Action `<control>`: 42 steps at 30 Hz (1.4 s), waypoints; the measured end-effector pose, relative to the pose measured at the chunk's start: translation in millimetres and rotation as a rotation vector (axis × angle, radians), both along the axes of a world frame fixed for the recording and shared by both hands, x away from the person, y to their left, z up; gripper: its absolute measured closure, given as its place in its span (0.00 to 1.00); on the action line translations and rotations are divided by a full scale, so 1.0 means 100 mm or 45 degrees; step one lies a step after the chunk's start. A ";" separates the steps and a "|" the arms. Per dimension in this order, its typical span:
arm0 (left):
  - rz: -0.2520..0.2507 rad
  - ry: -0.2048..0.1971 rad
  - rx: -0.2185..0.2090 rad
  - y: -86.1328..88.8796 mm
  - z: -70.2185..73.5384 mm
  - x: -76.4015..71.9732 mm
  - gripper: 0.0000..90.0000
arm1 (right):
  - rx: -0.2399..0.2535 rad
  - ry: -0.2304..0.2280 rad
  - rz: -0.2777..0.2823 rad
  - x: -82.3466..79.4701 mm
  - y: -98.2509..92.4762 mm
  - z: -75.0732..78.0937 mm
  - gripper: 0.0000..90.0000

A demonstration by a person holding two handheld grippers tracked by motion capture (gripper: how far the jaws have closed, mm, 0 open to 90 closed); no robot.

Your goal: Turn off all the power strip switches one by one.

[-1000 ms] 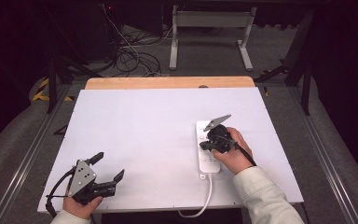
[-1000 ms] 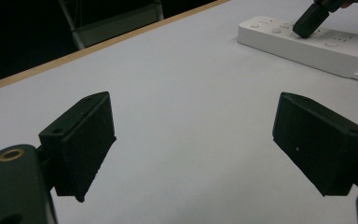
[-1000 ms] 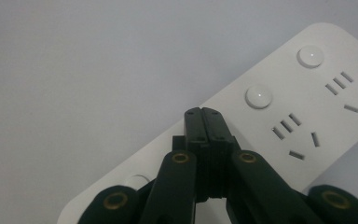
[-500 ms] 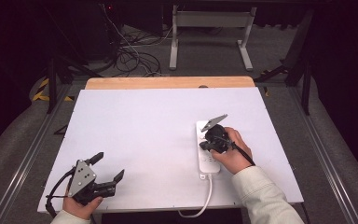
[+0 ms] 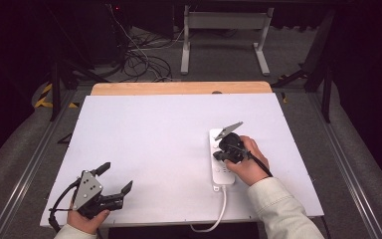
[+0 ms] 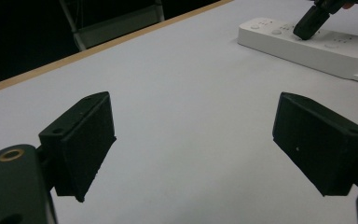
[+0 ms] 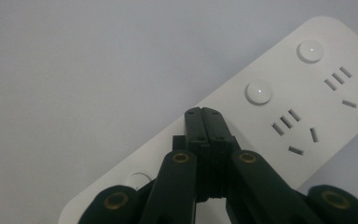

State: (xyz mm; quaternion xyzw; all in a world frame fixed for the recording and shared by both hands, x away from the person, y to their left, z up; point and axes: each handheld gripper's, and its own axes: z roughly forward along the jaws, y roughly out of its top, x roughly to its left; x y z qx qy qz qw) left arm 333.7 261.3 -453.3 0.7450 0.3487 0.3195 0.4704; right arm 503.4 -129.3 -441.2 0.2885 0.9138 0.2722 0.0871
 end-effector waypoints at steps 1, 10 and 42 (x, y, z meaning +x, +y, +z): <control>0.000 0.000 0.001 0.00 0.00 0.00 0.15 | 0.001 0.000 -0.002 0.00 0.00 0.00 1.00; 0.000 0.004 -0.009 0.00 0.00 0.00 0.15 | -0.006 -0.004 -0.006 0.00 0.01 0.00 1.00; -0.004 0.011 -0.010 0.00 -0.01 0.02 0.15 | 0.147 -0.090 -0.116 0.24 -0.08 0.12 1.00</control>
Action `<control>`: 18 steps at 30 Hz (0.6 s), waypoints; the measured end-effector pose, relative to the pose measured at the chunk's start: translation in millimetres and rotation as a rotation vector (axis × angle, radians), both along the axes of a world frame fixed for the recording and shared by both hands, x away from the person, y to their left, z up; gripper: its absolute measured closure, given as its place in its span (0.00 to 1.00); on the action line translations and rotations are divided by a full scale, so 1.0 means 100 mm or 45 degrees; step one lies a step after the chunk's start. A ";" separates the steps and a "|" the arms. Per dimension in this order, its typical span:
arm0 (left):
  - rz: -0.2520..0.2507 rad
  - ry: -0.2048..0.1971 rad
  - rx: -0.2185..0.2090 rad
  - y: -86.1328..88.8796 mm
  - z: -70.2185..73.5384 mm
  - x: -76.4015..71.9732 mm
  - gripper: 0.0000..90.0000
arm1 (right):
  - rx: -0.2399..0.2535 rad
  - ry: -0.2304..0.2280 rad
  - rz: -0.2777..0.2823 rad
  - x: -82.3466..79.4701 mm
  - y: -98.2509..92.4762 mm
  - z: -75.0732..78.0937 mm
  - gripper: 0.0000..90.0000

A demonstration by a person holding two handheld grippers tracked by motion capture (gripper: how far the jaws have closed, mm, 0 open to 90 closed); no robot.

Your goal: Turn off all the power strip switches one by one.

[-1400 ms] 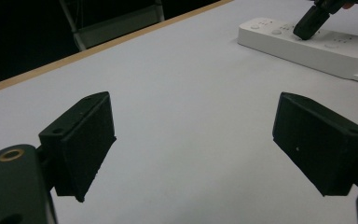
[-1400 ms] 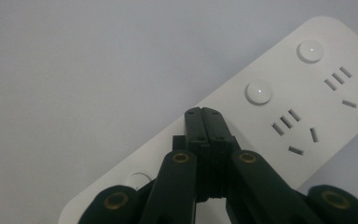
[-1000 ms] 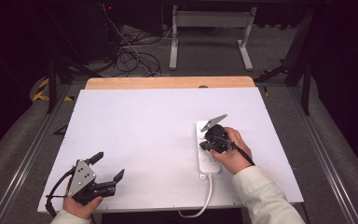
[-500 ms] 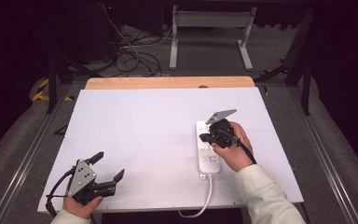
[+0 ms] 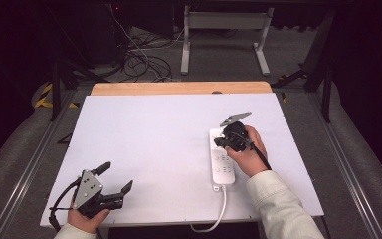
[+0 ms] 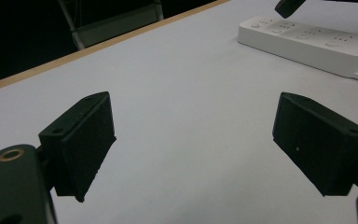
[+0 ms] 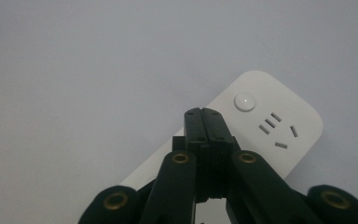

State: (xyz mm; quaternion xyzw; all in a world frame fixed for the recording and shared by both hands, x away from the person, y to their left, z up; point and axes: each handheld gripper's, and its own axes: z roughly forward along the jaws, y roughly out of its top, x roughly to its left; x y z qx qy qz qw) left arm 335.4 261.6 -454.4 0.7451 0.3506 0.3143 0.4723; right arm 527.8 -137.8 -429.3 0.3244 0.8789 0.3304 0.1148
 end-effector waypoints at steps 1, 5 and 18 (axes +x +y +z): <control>0.000 0.001 0.001 0.00 0.00 0.00 0.15 | -0.004 0.002 -0.002 0.01 0.01 -0.01 1.00; 0.000 0.005 0.000 0.00 0.00 0.00 0.15 | -0.005 0.013 -0.010 0.04 0.01 -0.05 1.00; 0.004 0.007 0.001 0.00 0.00 0.00 0.15 | -0.027 0.031 -0.010 0.07 0.05 -0.12 1.00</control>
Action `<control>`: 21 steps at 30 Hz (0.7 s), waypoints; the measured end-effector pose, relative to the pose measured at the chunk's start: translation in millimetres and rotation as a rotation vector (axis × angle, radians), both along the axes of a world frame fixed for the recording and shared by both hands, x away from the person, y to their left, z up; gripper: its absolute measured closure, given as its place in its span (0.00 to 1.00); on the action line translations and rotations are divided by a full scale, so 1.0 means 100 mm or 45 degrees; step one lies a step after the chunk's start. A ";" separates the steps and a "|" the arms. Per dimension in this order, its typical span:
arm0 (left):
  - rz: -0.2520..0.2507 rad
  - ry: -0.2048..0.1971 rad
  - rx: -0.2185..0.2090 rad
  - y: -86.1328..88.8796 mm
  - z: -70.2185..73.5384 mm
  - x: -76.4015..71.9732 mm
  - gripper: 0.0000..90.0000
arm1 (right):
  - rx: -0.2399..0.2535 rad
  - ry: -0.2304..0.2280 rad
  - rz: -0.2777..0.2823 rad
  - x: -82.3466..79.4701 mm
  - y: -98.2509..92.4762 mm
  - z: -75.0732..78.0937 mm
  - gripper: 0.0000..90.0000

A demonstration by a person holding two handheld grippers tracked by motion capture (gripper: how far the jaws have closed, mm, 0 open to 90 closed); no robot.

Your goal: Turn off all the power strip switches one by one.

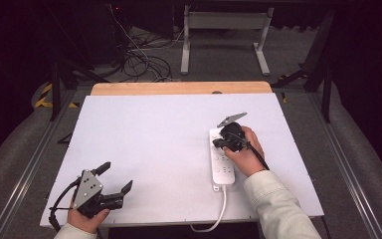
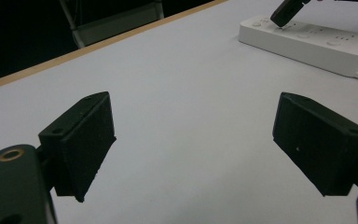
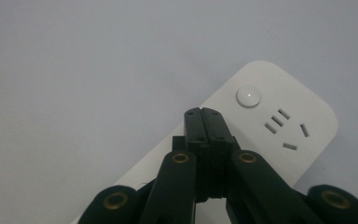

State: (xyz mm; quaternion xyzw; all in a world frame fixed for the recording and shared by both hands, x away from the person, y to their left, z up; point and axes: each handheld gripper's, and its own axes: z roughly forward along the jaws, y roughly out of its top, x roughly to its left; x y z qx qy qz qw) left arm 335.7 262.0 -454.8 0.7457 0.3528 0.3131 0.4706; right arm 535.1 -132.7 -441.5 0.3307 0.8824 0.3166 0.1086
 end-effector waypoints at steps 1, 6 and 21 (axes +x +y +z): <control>0.000 -0.002 0.000 0.00 0.00 0.00 0.15 | -0.003 0.001 0.003 0.00 0.00 -0.01 1.00; 0.001 -0.002 0.000 0.00 0.00 0.00 0.15 | -0.001 -0.002 0.003 0.00 0.00 -0.02 1.00; 0.000 -0.005 0.003 0.00 0.00 -0.01 0.15 | -0.009 -0.005 0.005 0.00 0.01 -0.05 1.00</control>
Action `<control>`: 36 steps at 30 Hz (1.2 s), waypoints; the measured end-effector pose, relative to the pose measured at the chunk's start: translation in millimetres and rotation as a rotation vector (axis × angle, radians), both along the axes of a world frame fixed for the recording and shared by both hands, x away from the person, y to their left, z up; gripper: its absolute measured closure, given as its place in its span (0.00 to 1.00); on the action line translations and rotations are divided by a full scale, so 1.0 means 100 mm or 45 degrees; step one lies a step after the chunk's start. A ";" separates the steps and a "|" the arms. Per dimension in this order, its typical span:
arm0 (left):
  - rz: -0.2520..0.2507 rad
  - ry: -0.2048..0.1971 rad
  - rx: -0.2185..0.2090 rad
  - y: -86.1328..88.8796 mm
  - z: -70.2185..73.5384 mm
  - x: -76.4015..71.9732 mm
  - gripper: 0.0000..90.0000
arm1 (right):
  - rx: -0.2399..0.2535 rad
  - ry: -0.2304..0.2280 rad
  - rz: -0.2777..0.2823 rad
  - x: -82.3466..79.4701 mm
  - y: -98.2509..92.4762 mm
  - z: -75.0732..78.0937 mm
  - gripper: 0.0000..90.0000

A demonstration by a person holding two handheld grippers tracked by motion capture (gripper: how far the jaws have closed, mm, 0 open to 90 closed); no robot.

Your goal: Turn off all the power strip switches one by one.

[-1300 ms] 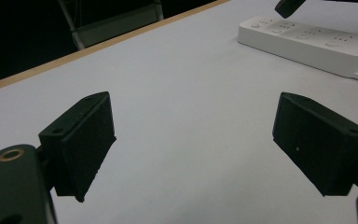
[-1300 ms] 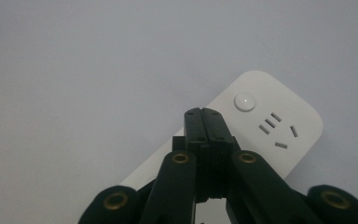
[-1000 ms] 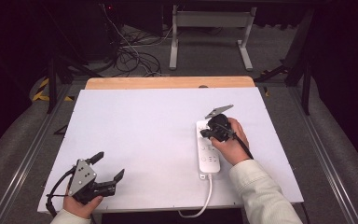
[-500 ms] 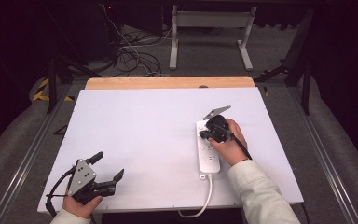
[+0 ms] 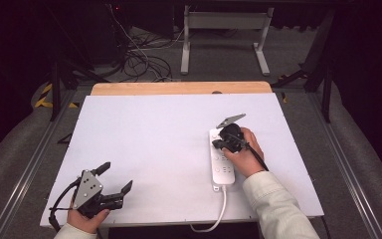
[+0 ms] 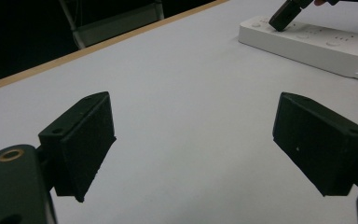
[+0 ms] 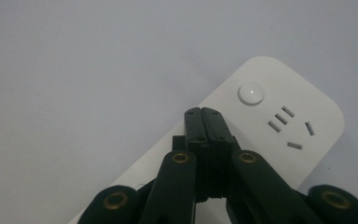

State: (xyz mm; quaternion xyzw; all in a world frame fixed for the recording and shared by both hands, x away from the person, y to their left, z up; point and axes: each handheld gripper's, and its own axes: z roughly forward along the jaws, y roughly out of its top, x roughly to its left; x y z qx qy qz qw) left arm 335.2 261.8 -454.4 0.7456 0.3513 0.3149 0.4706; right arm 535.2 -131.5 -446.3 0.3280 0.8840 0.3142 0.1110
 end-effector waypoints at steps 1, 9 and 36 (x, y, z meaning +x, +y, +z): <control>0.000 0.000 -0.001 0.00 0.00 0.00 0.15 | 0.000 0.000 0.000 0.00 0.00 0.00 1.00; 0.000 -0.002 -0.001 -0.01 0.00 0.00 0.15 | 0.000 0.009 -0.004 0.01 0.00 0.00 1.00; -0.003 -0.001 -0.002 -0.01 0.00 -0.01 0.15 | -0.053 0.009 -0.014 0.00 0.05 0.02 1.00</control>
